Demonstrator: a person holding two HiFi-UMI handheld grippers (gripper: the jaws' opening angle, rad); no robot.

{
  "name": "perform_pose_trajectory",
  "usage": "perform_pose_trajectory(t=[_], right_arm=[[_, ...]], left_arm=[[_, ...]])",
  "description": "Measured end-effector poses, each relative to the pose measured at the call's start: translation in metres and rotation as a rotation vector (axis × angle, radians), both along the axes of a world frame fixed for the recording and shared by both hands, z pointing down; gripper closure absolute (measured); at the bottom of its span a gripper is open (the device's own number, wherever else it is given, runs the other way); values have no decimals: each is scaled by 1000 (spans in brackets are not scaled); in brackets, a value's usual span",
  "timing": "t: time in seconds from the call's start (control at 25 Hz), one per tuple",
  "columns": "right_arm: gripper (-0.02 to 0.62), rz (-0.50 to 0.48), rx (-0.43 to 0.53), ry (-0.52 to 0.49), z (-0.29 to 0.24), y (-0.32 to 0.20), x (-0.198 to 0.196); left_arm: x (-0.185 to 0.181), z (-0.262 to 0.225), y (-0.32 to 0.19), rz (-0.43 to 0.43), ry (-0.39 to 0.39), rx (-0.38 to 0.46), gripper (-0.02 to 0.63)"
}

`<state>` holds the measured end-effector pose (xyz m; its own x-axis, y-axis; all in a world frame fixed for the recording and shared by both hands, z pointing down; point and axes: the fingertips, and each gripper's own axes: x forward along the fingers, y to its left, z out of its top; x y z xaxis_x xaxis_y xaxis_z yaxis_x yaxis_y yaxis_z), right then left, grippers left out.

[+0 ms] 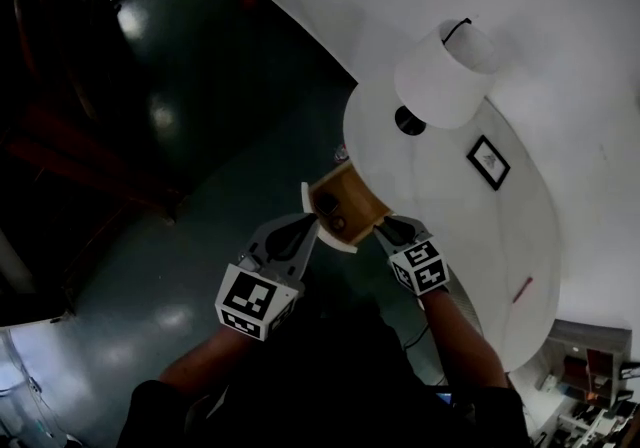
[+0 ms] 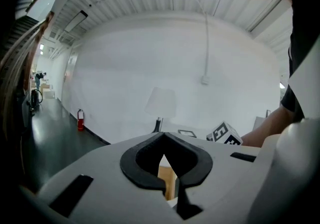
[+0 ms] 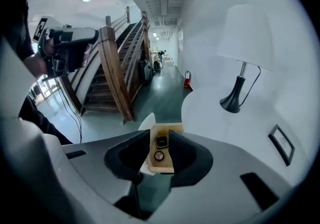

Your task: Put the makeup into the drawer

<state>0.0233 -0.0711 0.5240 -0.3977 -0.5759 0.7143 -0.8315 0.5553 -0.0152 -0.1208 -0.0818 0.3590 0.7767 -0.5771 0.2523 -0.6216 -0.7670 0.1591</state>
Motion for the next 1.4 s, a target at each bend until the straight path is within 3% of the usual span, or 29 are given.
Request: perform_pose_trajectory(t=[0.28,0.64,1.12,1.4], right_arm=[[504,102,69,-92,-49,45,47],[531,286,207,-157,-99,144,150],[555,514,260,-182,-119,302,268],[565,639,258,-209,-110,350,313]], left_arm=[[64,-19,31,86,4,21,595],[180,-38,110,255,23,38,595],[307,-51,236,447,34,53,595],[354,-45,271,528,29,20,595]])
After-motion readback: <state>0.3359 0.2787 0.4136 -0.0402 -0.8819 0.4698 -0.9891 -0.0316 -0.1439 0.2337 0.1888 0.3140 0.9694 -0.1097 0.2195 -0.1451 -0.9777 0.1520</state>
